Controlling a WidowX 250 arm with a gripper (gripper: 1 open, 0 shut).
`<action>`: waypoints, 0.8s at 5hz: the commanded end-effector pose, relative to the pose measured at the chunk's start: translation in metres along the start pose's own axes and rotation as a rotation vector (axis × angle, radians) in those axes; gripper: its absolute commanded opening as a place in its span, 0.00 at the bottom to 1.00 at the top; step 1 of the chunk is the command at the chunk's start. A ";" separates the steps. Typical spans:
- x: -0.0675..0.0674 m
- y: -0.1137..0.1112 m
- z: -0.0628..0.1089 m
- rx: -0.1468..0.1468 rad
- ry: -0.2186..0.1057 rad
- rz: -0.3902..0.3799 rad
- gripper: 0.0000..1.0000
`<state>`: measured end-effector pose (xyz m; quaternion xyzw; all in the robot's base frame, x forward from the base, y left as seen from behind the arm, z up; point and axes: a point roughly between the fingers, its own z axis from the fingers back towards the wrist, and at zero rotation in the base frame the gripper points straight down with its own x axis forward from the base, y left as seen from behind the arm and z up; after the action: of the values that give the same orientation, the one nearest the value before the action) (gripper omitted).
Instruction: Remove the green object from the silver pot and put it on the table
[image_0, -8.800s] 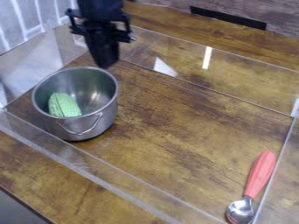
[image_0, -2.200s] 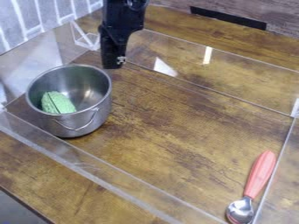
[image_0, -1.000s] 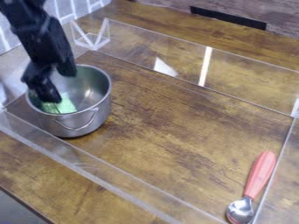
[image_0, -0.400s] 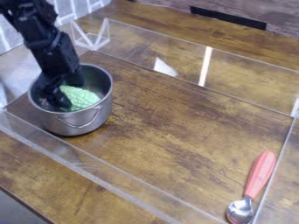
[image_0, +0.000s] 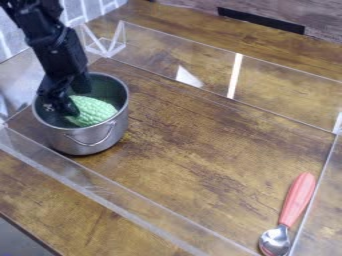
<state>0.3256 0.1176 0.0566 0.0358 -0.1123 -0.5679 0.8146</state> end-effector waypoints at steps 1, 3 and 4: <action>-0.010 0.013 0.010 0.049 -0.001 0.034 1.00; -0.031 0.017 0.001 0.037 -0.013 0.078 1.00; -0.030 0.014 -0.003 0.021 -0.024 0.066 1.00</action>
<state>0.3234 0.1427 0.0391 0.0152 -0.1190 -0.5464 0.8289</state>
